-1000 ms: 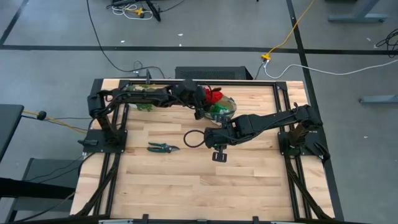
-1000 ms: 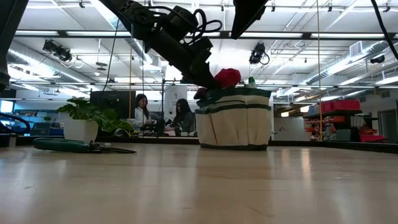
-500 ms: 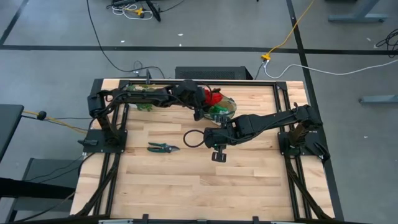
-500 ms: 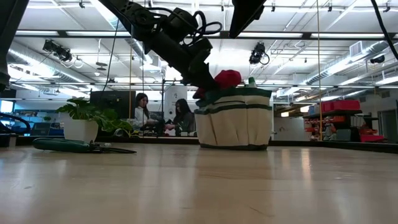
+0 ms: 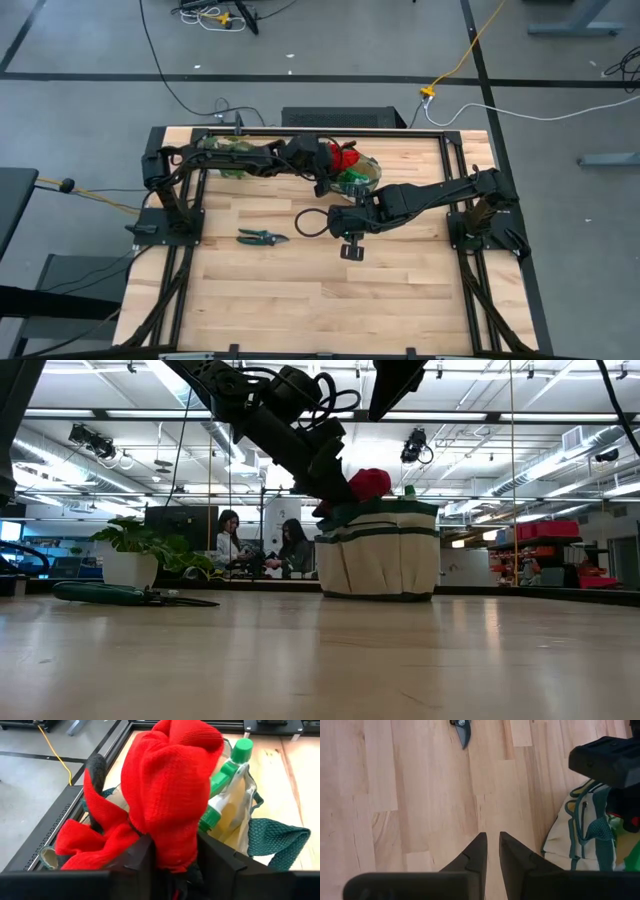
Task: Pick & Place Garden tools in Gardening bag
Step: Put the red gloves into the patterned white gardening bag
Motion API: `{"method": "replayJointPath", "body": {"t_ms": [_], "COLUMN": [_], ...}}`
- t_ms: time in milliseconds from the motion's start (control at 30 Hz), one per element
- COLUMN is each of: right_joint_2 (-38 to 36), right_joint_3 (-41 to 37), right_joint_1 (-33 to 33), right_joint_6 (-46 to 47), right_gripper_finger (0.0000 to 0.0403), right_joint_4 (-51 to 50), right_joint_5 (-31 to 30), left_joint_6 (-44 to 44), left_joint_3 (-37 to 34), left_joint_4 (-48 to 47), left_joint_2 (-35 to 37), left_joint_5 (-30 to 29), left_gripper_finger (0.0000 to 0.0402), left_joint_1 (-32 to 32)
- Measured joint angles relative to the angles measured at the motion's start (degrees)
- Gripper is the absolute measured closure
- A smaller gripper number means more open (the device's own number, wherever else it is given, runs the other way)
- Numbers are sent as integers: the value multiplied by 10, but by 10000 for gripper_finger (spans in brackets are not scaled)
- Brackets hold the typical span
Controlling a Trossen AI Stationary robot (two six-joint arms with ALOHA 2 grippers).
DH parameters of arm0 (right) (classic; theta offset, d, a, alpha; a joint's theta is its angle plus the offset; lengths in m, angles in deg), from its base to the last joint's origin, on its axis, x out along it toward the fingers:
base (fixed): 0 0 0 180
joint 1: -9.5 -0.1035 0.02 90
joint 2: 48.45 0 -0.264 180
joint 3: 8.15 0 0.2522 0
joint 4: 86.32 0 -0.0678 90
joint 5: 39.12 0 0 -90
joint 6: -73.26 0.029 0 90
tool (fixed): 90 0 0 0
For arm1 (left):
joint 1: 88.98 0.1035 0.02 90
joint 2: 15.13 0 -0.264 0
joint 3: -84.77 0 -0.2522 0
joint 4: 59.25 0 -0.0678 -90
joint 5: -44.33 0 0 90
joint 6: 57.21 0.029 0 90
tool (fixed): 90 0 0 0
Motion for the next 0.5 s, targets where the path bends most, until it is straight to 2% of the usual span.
{"method": "replayJointPath", "body": {"t_ms": [233, 500], "right_joint_2": [0, 0], "right_joint_3": [0, 0], "right_joint_1": [0, 1], "right_joint_6": [0, 0], "right_gripper_finger": [353, 353], "right_joint_4": [0, -13], "right_joint_5": [-7, -99], "left_joint_6": [5, 28], "left_joint_3": [0, 0], "left_joint_4": [-3, -63], "left_joint_2": [4, 63], "left_joint_5": [-2, -14], "left_gripper_finger": [188, 176], "left_joint_1": [-2, -3]}}
